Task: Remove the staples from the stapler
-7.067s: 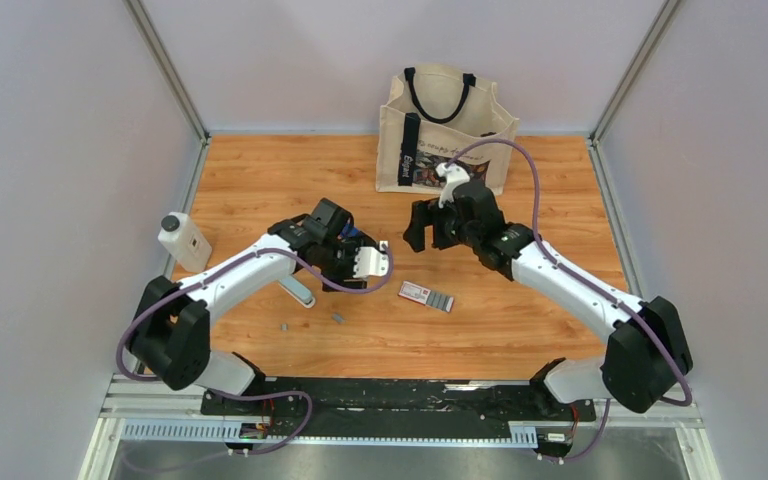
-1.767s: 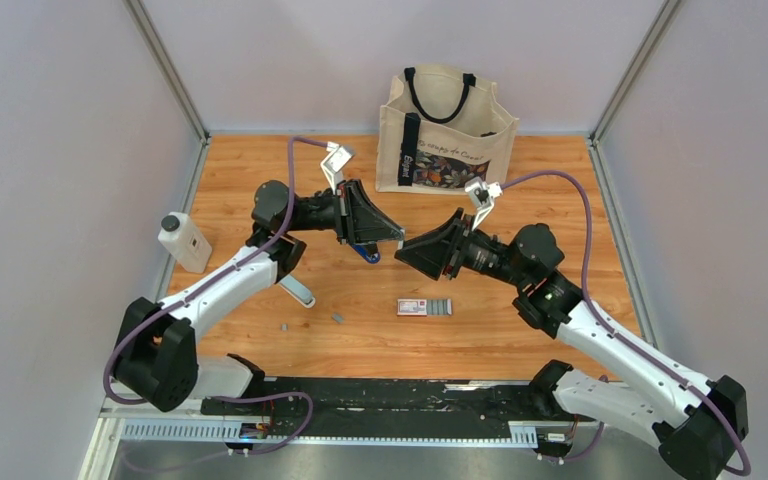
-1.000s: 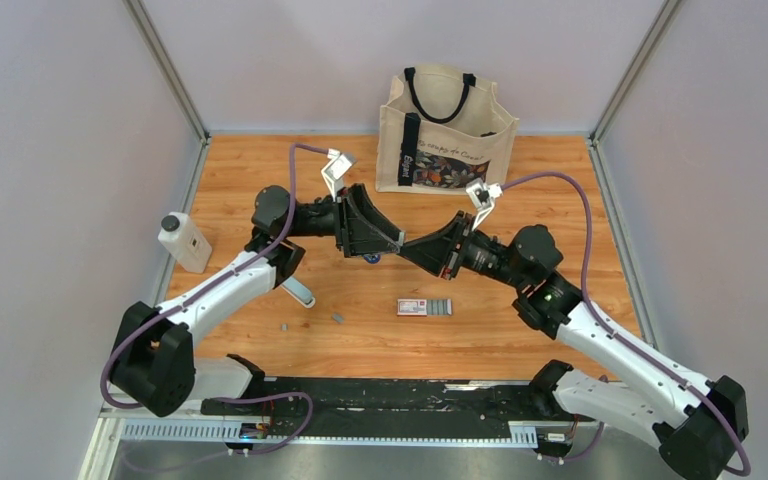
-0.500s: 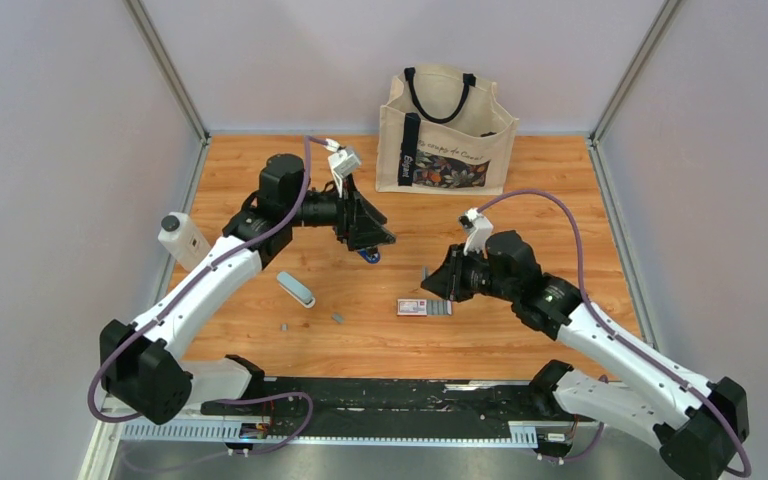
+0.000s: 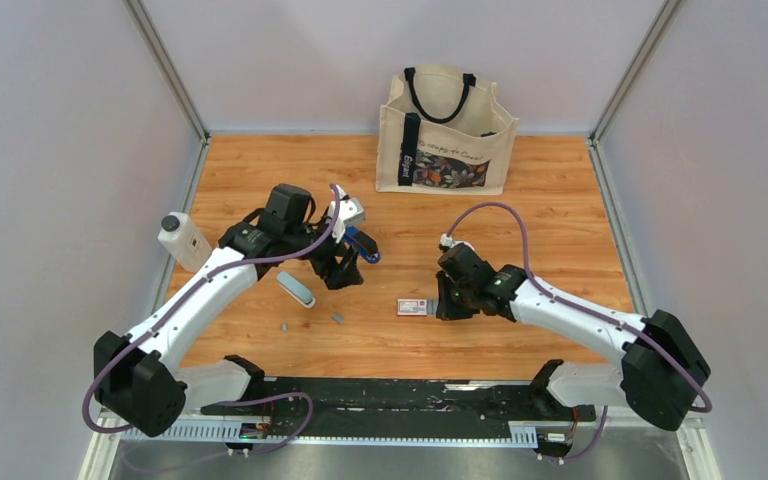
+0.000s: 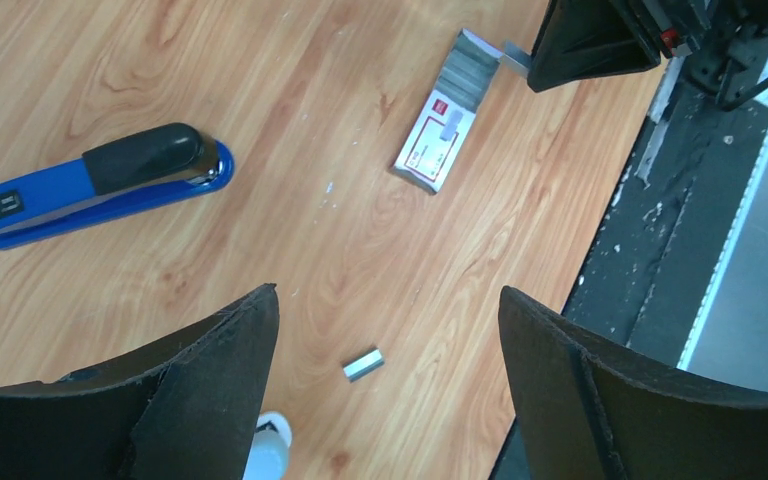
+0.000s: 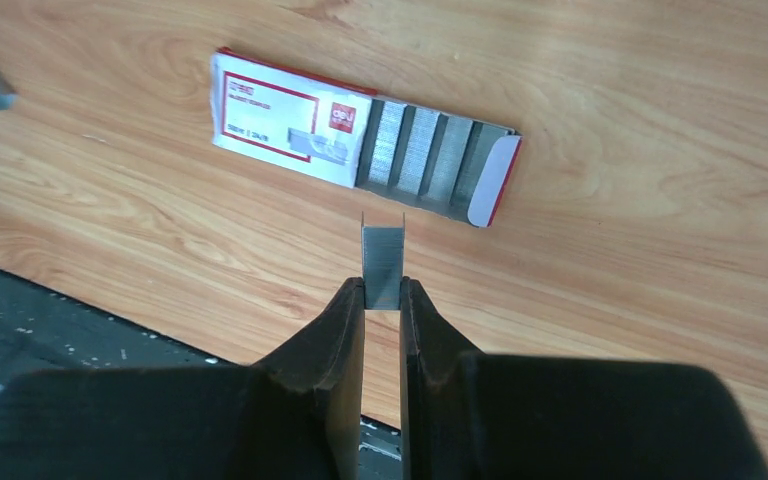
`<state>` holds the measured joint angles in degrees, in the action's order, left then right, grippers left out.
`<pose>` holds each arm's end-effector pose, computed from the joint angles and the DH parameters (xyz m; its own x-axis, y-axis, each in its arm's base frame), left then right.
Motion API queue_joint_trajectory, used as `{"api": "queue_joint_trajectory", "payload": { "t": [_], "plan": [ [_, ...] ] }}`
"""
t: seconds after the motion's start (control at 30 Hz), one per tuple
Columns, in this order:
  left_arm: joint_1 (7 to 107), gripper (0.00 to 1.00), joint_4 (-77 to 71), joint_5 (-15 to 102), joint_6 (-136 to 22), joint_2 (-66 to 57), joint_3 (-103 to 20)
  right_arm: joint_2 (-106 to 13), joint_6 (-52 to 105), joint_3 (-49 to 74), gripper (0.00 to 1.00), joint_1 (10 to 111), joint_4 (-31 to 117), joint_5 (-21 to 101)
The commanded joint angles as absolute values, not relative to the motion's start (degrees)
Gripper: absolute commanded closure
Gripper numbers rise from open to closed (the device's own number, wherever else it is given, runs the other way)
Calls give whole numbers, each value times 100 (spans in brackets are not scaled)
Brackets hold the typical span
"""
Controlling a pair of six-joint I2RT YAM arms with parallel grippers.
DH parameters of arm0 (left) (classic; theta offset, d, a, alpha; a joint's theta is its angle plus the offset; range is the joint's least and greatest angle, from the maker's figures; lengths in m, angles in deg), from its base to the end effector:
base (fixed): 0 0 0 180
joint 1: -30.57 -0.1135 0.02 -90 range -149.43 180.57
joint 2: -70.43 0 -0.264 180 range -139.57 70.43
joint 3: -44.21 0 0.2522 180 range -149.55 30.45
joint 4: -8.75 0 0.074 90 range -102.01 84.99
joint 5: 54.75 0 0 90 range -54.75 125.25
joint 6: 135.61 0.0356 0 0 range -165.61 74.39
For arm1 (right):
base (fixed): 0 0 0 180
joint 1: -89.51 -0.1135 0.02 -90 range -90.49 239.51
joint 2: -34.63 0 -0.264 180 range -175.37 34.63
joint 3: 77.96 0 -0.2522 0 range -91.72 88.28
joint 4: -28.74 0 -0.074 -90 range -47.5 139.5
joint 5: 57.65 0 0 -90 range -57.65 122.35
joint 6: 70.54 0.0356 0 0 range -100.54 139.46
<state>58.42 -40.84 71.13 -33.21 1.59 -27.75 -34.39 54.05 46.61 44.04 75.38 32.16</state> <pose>0.2090 -0.1340 0.2989 -0.4682 0.4441 -0.7639 0.8559 0.4428 -0.2671 0.1579 0.1603 0.2056 -0.9052 -0.1106 -0.4104 -0.2403 0.9296 0.2795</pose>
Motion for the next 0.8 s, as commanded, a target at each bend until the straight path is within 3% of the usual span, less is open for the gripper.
{"api": "queue_joint_trajectory", "payload": {
  "t": [0.0,0.77],
  "plan": [
    [5825,11,-4368,6866,-2681,416,-2730,-3840,5541,4223,100,4258,7633,2664],
    [5843,14,-4342,6997,-2584,741,-2483,-4939,5400,3766,100,4082,7651,2830]
  ]
}}
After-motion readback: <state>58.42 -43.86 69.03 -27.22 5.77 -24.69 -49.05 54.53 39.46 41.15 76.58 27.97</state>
